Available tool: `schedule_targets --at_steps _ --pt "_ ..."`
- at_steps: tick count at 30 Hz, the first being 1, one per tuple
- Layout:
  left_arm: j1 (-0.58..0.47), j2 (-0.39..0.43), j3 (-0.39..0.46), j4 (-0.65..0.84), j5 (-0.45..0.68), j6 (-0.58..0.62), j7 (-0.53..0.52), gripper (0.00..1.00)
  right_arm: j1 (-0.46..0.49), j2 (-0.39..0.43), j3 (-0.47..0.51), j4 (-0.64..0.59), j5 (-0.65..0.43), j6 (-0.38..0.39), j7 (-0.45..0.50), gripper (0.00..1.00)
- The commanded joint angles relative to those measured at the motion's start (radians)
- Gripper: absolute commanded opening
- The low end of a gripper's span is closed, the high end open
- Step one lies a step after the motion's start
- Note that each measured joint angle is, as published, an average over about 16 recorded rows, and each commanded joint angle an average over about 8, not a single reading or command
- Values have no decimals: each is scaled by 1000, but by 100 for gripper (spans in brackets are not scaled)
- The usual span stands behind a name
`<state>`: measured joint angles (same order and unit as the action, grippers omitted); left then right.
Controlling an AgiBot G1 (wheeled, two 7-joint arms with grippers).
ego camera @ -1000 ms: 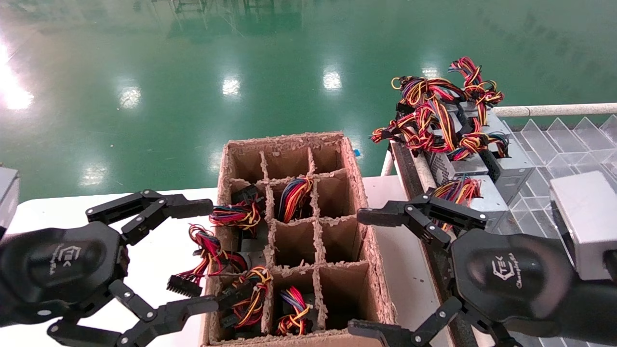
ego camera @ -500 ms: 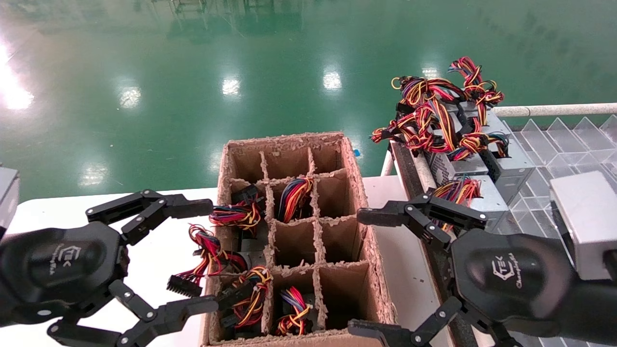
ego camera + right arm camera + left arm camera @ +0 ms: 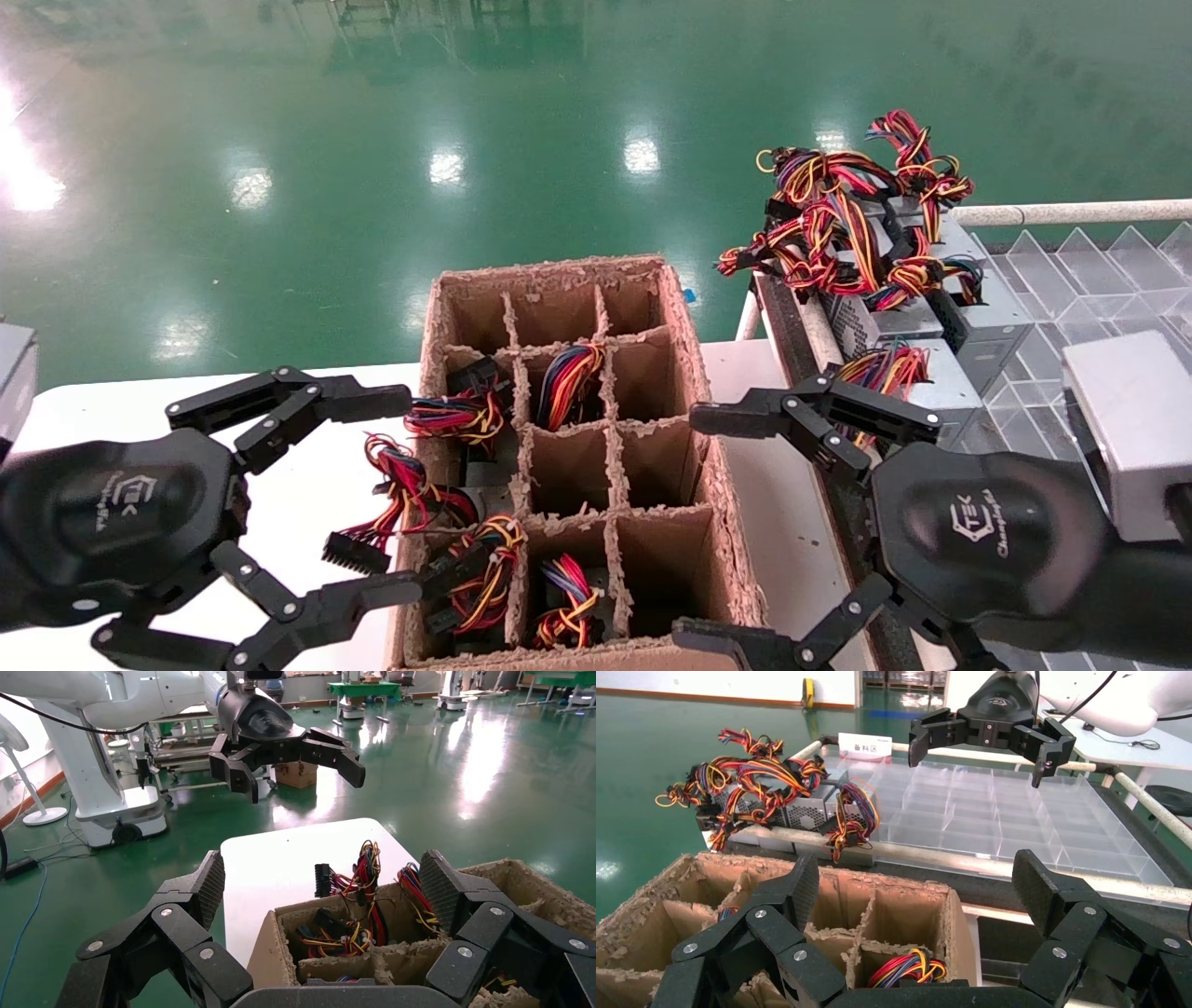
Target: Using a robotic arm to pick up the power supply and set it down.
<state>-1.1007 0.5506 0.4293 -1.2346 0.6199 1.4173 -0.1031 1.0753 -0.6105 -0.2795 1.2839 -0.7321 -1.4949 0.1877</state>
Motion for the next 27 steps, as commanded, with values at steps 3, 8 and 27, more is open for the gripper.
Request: schedule_targets --at_steps 3,8,27 --pt "0 0 0 0 0 0 0 100 0 0 0 0 0 0 0 100" --pt "0 0 0 0 0 0 0 100 0 0 0 0 0 0 0 100" --pt "0 0 0 0 0 0 0 100 0 0 0 0 0 0 0 100"
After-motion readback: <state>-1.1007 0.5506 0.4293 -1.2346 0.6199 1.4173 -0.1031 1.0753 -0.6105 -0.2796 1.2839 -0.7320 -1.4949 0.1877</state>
